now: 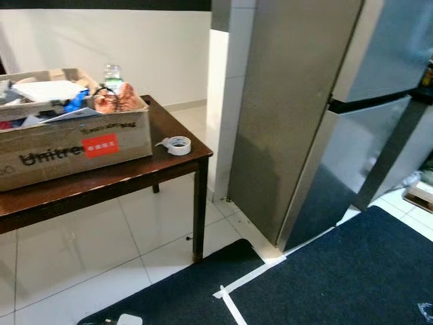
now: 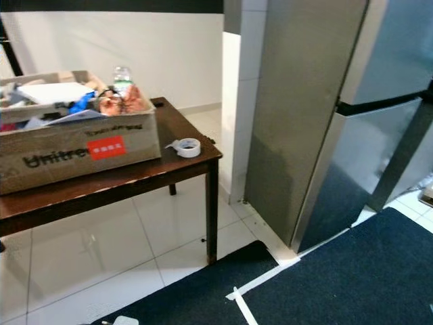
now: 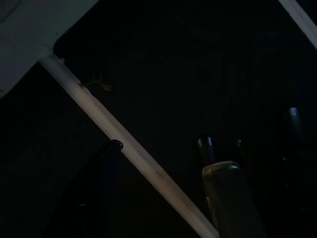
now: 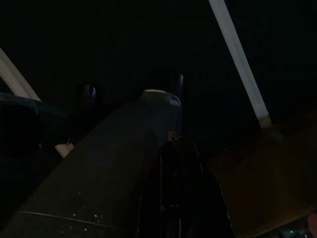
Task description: Picking trash to rubbish bin
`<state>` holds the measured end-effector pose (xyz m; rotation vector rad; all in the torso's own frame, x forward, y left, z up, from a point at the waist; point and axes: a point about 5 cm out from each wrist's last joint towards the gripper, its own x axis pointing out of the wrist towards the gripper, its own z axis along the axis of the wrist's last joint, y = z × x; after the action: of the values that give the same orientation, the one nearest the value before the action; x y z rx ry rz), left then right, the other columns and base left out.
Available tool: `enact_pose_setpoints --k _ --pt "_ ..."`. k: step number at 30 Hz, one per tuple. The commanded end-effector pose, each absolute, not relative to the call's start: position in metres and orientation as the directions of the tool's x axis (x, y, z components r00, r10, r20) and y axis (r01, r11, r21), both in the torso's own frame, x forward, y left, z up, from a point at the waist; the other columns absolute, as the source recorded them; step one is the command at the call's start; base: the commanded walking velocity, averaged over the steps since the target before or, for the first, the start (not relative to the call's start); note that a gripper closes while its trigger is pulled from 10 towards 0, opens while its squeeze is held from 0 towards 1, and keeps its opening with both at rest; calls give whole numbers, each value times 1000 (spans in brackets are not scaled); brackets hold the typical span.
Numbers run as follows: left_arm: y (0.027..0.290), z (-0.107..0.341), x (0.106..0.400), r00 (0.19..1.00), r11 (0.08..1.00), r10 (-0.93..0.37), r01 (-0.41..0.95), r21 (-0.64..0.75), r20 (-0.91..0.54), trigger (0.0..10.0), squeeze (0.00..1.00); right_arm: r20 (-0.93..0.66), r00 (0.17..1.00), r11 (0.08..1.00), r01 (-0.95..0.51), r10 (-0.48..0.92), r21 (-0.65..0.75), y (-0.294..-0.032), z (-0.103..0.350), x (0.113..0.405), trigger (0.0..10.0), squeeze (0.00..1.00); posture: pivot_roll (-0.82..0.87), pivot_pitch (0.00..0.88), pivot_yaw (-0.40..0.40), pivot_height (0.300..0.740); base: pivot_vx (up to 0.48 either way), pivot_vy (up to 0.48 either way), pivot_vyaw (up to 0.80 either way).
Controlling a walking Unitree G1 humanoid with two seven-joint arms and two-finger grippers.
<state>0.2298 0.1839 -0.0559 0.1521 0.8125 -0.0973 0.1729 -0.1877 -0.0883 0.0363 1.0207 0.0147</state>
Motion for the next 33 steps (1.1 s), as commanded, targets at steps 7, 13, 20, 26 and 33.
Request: enact_pose_setpoints --k 7,13,20,26,33 --pt "182 -58 226 683 982 -13 147 120 -731 10000 0 -849 527 999 -1 41 47 -189 -89 170 10000 0 -82 108 -13 740 0 0 0" --pt "182 -58 227 687 983 -11 142 120 -727 10000 0 -849 526 999 -25 49 42 -188 -89 171 10000 0 -79 109 -14 740 0 0 0" --pt "182 -58 228 687 985 -10 132 111 -727 10000 0 -851 521 998 -48 60 41 -185 -89 171 10000 0 -78 109 -11 740 0 0 0" --pt "182 -57 229 693 988 -13 119 97 -721 10000 0 -851 521 998 -51 62 41 -184 -89 172 10000 0 -79 107 -11 740 0 0 0" --pt "181 -55 231 702 990 -32 119 73 -712 10000 0 -853 519 998 -56 60 37 -185 -89 171 10000 0 -83 101 -9 740 121 0 0"
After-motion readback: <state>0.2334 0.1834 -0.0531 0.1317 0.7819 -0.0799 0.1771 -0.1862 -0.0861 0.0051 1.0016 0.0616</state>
